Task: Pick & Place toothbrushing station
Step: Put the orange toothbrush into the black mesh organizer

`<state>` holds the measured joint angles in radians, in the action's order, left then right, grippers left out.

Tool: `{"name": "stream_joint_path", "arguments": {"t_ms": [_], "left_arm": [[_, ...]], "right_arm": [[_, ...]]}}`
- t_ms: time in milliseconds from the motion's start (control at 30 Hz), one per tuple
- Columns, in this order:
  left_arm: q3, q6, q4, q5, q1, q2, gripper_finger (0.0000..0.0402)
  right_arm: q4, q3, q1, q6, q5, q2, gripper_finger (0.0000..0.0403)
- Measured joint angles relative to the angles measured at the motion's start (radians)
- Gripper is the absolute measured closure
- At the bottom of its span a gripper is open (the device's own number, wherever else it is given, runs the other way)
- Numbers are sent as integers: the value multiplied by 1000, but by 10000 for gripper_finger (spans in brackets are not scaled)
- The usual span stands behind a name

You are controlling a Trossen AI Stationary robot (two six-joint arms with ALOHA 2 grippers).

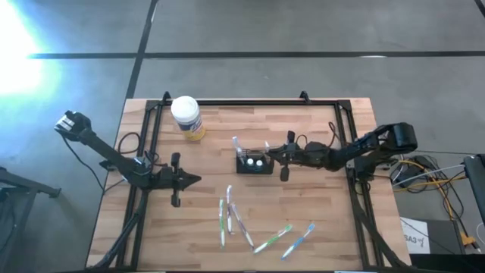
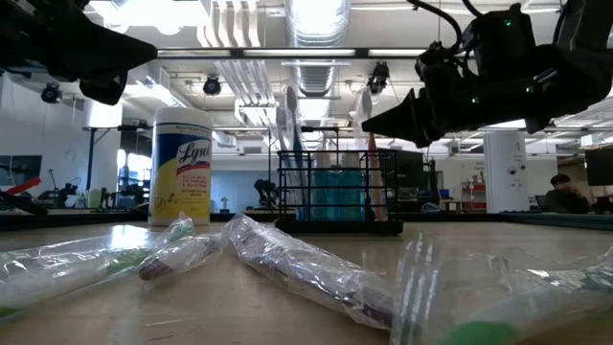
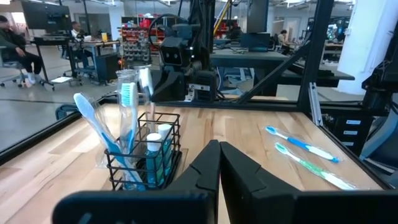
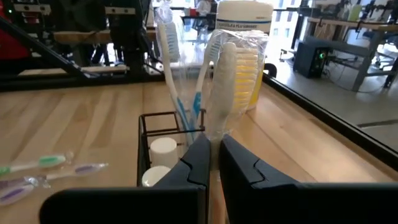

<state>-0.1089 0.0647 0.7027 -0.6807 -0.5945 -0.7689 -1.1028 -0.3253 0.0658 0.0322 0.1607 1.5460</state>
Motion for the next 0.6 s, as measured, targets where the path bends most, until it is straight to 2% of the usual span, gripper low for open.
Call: {"name": "stream_joint_path", "arguments": {"t_ms": [267,600], "left_arm": [[0,59,0,7,0,0,383],[0,55,-3,10,0,0,381]], "right_arm": [[-38,-2,1,28,0,33,380],[54,0,0,58,-1,-58,284]]}}
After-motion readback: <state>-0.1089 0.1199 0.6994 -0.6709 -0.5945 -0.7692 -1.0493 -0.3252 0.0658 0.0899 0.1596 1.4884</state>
